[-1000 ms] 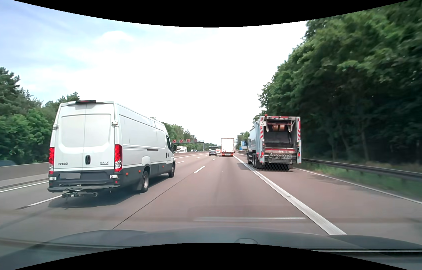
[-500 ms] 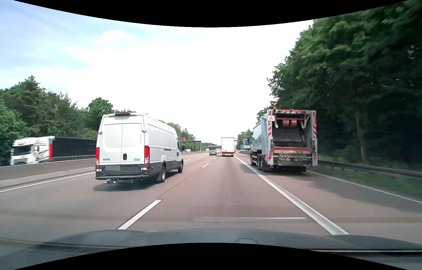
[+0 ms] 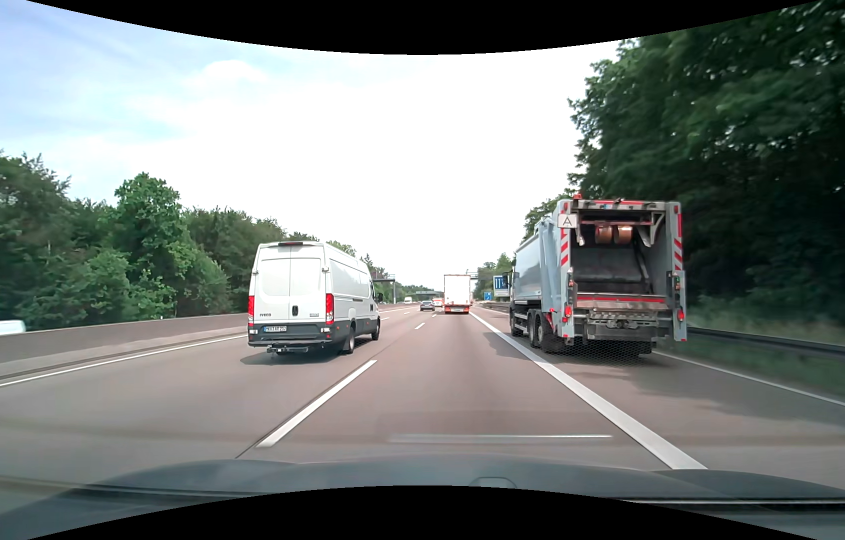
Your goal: Follow the waypoints while adhering to traffic rules and regulations
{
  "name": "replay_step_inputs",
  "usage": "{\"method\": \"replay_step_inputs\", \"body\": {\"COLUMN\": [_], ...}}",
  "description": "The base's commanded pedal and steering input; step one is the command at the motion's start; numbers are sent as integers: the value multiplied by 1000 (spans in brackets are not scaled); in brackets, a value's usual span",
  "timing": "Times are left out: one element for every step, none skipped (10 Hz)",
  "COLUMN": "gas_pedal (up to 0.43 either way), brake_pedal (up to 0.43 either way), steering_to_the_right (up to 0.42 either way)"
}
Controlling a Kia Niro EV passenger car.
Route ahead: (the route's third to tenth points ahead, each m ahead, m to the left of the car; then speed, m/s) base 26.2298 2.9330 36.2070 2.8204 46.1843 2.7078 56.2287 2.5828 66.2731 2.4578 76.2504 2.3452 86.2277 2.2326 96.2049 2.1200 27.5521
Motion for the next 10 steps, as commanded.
{"method": "replay_step_inputs", "body": {"gas_pedal": [209, 209, 209, 209, 209, 220, 220, 220, 220, 220], "brake_pedal": [0, 0, 0, 0, 0, 0, 0, 0, 0, 0], "steering_to_the_right": [-5, -5, -5, -5, -5, -6, -6, -6, -7, -6]}}
